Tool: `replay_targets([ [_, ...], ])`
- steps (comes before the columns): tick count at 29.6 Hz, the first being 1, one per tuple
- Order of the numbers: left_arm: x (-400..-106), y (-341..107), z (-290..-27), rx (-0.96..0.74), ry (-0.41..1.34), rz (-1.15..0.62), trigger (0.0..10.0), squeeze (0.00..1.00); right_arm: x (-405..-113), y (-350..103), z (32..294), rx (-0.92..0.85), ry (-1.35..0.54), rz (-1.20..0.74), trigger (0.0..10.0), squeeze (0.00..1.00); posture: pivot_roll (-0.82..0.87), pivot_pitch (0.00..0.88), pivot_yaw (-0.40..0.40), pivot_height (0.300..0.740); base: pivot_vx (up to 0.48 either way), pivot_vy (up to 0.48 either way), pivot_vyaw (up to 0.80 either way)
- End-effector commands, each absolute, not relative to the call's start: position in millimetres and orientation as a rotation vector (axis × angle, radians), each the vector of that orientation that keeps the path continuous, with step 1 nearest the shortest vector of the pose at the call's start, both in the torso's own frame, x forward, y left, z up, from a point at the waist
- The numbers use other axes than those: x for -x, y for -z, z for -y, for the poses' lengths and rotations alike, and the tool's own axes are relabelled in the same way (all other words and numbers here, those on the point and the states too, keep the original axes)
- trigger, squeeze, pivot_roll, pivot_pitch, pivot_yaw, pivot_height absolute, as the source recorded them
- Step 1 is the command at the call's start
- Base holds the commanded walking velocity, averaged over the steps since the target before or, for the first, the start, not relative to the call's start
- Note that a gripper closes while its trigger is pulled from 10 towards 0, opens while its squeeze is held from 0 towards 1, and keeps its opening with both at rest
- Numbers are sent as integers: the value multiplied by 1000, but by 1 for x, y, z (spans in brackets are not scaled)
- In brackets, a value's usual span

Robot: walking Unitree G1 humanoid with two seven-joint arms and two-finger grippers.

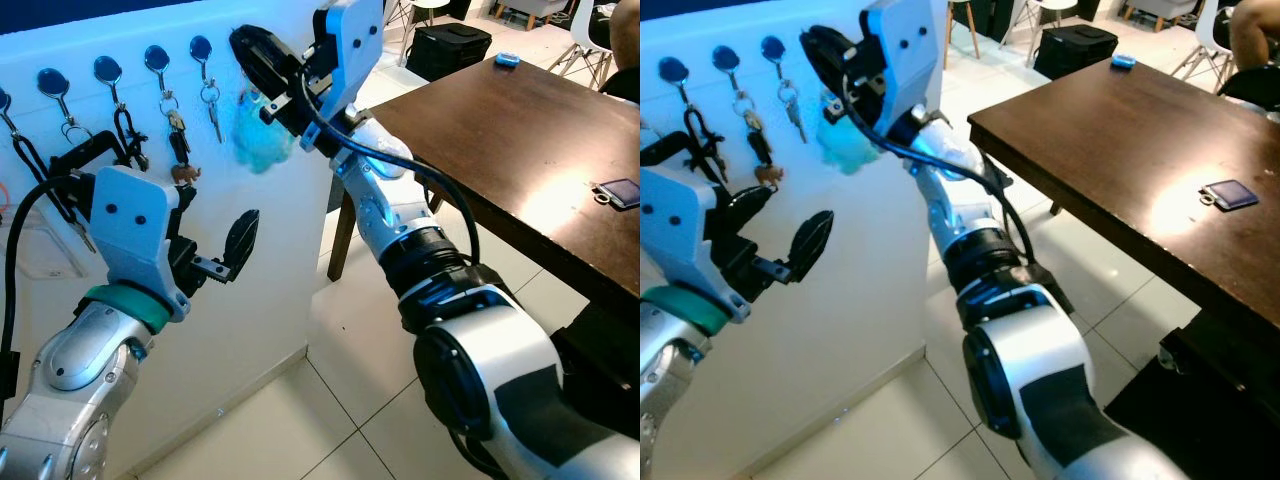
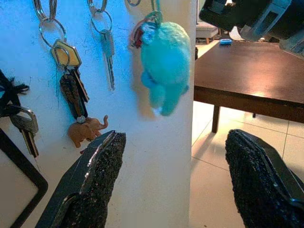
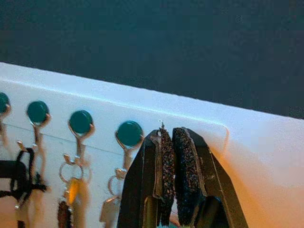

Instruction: Hang keys on a hook

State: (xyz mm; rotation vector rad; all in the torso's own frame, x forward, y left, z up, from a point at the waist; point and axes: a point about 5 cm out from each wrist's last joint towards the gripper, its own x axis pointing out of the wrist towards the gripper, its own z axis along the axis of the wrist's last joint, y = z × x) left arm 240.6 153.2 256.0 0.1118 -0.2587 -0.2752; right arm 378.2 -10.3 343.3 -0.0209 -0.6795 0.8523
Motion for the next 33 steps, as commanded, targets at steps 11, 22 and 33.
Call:
replay_targets([
  [11,-241,-255,-151,-100,291,245,10000,0,-383,-355,18,8,-814,689,10000,0,54,44,33,740,0,0,0],
  [22,-239,-255,-151,-101,284,245,10000,0,-385,-353,8,-7,-852,630,10000,0,68,39,28,740,0,0,0],
  [33,-238,-255,-152,-93,277,244,10000,0,-384,-349,0,-9,-896,590,10000,0,74,46,24,740,0,0,0],
])
